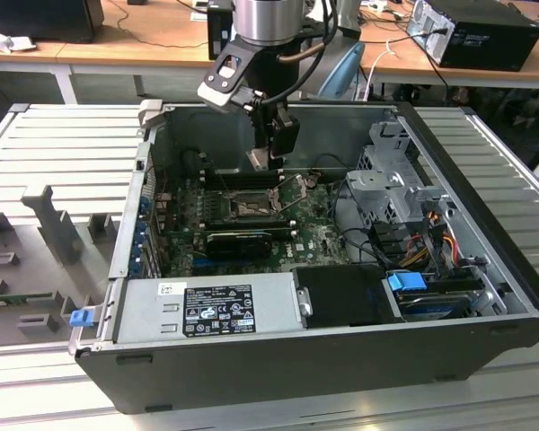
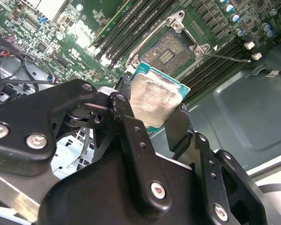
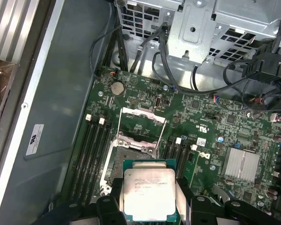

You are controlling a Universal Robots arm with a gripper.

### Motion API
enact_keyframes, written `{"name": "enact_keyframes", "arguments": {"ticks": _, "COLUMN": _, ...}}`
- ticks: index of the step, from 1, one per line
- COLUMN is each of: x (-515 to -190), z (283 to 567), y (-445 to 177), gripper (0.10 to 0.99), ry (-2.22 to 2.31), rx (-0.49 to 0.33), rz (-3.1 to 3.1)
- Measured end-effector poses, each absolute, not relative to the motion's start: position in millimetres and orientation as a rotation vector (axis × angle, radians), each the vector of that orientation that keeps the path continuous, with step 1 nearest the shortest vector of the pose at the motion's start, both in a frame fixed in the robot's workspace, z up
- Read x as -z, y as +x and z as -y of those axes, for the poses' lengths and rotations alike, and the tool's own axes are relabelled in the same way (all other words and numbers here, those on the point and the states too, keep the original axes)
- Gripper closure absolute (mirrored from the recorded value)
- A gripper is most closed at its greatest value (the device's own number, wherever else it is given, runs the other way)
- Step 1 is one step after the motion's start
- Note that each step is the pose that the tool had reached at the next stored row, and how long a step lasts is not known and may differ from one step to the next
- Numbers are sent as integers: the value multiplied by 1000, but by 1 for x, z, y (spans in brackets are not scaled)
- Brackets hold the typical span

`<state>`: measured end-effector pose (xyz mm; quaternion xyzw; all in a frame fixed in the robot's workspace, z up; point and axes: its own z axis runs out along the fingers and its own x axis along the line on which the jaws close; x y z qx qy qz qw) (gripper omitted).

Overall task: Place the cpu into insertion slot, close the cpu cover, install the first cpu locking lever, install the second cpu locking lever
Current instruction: 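Place the cpu into insertion slot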

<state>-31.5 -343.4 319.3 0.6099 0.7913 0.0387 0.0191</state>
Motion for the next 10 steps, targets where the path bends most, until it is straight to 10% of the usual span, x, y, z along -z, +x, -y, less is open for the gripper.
{"name": "enact_keyframes", "arguments": {"ticks": 10, "x": -317, "z": 343, "y": -31, "gripper": 557, "ry": 1911, "rx": -120, "rz": -2441}}
